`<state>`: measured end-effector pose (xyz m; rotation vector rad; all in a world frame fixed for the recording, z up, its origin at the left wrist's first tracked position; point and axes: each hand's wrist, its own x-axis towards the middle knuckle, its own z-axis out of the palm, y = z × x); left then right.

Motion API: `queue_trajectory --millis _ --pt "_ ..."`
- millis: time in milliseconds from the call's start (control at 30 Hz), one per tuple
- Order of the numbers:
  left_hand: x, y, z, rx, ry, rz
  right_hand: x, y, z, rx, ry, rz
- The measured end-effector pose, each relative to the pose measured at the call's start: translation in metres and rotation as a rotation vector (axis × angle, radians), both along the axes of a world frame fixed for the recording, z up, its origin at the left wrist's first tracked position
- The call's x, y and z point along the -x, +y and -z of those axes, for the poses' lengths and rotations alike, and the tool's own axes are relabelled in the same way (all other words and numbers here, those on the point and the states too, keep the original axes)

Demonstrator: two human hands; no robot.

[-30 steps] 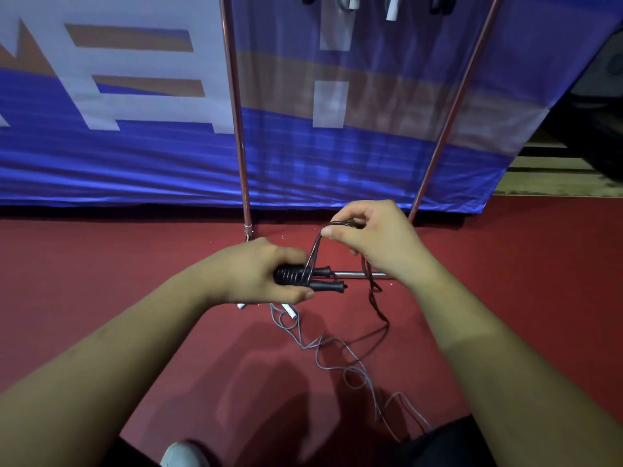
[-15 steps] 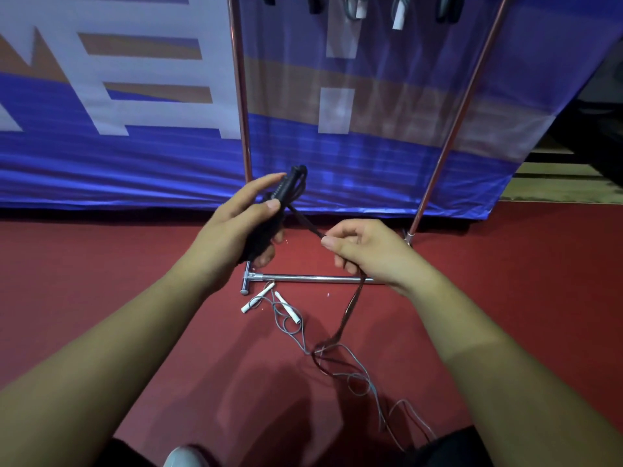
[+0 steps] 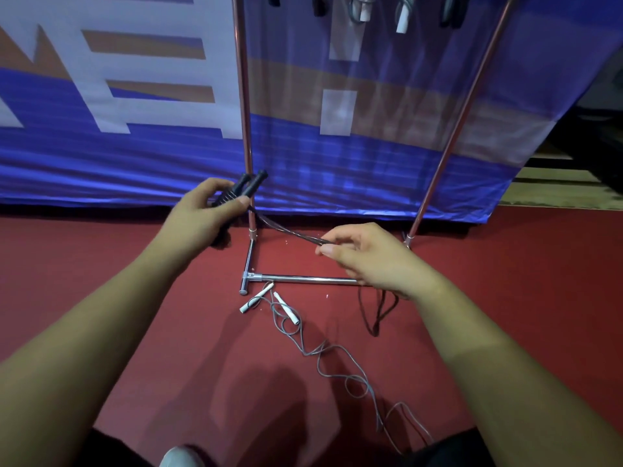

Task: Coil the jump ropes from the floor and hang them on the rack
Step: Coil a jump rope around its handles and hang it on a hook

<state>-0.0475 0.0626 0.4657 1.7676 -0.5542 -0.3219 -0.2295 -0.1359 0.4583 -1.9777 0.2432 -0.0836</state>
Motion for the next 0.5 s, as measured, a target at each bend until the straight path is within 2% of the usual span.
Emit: queue_trajectory --millis 133,233,300,367,500 --pt "-0.005 -0.002 0.021 -0.249 -0.172 0.032 -0.001 0.01 -0.004 -0.016 0.037 -0.08" --pt "-0.006 -0.003 0.025 -0.412 -0.338 0.062 -0.001 0.011 -0.007 -0.11 0.029 -0.051" --pt "-0.004 -0.003 0.024 -0.447 -0.375 0.067 -0.001 0.01 -0.01 -0.048 -0.004 0.012" --pt "-0.003 -0.005 0.022 -0.418 -0.324 0.063 -0.001 0.008 -0.01 0.104 -0.024 0.101" --pt "0.002 -0.006 0.013 -0.155 0.103 0.057 -0.003 0.003 -0.002 0.223 -0.091 0.182"
